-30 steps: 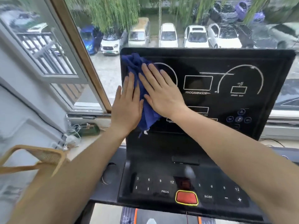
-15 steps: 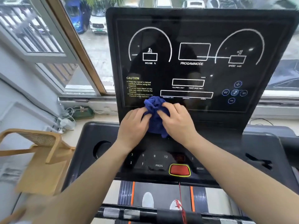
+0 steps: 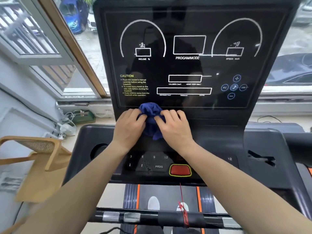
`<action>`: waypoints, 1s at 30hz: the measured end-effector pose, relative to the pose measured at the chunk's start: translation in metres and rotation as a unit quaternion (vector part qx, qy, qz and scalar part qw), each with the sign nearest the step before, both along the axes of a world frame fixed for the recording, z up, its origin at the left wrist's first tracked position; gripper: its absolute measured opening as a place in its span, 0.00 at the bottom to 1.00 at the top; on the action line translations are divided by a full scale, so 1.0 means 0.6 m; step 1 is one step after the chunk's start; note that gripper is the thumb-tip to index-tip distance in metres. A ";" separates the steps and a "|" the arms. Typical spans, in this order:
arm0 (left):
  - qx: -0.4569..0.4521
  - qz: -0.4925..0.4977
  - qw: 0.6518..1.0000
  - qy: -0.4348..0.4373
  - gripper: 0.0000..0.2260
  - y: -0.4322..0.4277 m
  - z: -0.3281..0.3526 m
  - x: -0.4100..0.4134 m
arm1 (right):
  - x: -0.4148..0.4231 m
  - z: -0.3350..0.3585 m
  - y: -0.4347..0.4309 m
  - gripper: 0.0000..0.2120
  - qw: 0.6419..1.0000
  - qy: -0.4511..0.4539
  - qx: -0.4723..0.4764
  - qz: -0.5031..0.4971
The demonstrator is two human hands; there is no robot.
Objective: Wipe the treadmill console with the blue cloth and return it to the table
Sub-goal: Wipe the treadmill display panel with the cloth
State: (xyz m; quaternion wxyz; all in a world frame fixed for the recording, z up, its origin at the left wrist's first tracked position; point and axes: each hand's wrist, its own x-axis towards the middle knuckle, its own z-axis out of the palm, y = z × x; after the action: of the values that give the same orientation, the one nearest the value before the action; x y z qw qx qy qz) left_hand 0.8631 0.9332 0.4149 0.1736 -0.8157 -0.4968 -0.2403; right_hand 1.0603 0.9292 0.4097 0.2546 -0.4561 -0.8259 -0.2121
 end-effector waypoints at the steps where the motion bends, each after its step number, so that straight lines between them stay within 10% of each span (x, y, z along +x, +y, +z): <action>1: 0.001 -0.012 1.000 0.003 0.04 0.003 0.001 0.014 | 0.017 -0.001 0.001 0.07 1.000 0.003 0.004 -0.009; 15: -0.016 -0.112 0.993 0.030 0.05 0.023 0.021 0.276 | 0.266 -0.005 -0.014 0.04 0.991 -0.012 0.019 -0.130; 30: -0.016 -0.014 0.999 0.031 0.05 0.005 0.015 0.032 | 0.005 0.018 0.018 0.09 0.999 0.009 0.027 0.039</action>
State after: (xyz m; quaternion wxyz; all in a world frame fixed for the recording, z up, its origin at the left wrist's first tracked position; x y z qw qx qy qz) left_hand 0.8821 0.9364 0.4238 0.1730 -0.8320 -0.4837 -0.2093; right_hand 1.0635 0.9400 0.4206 0.2820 -0.4185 -0.8349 -0.2199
